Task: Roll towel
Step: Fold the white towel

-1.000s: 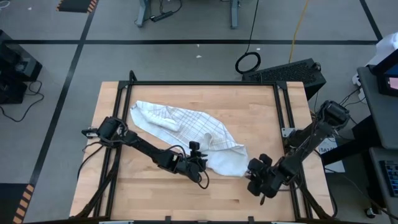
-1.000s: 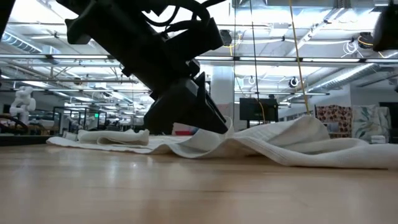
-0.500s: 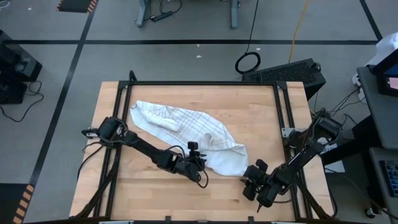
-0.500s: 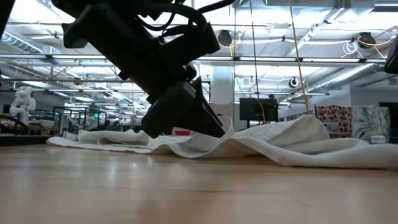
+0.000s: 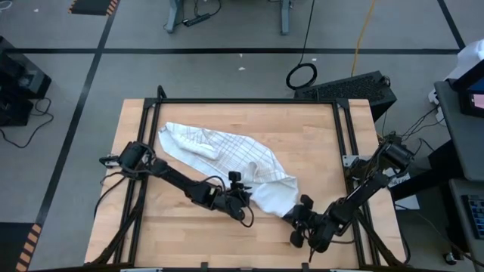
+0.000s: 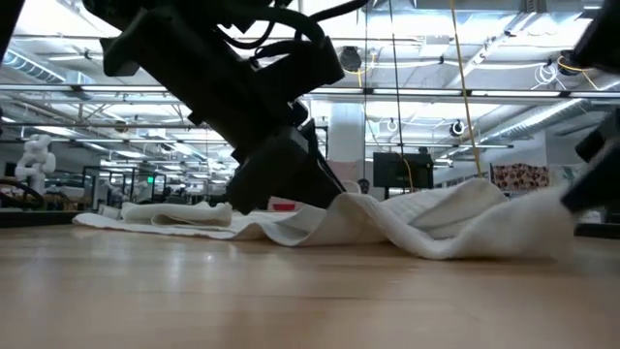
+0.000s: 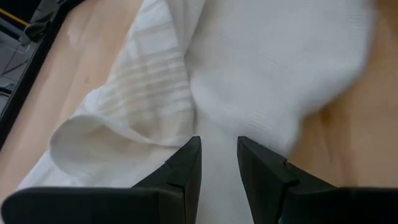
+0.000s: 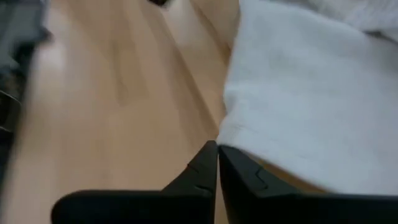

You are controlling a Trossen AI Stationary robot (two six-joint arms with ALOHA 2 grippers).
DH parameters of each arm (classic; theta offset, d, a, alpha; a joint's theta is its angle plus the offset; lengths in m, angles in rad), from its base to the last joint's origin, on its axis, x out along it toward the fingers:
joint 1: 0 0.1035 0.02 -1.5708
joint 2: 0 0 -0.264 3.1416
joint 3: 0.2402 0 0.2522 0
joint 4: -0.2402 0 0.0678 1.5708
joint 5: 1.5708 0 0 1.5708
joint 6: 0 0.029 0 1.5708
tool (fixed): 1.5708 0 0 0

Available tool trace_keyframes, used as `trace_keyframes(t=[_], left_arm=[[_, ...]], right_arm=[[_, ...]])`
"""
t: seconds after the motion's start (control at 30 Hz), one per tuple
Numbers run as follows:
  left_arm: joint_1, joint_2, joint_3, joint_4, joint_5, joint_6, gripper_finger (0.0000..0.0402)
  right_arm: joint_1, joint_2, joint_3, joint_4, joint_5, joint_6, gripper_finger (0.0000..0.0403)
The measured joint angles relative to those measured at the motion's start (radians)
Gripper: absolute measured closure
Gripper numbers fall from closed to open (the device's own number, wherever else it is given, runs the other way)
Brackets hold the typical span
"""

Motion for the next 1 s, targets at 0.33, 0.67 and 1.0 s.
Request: trace_keyframes(t=[0.33, 0.67, 1.0], left_arm=[[0.027, 0.000, 0.000, 0.023, -0.006, 0.070, 0.0292], [0.043, 0.000, -0.001, -0.024, 0.026, 0.054, 0.0292], [-0.057, 0.000, -0.001, -0.015, 0.049, 0.034, 0.0292]], right_arm=[[-0.031, -0.123, 0.000, 0.038, 0.065, 0.133, 0.0402], [-0.015, -0.065, 0.000, 0.039, -0.008, 0.328, 0.0399], [-0.001, 0.013, 0.000, 0.027, -0.070, 0.411, 0.0386]])
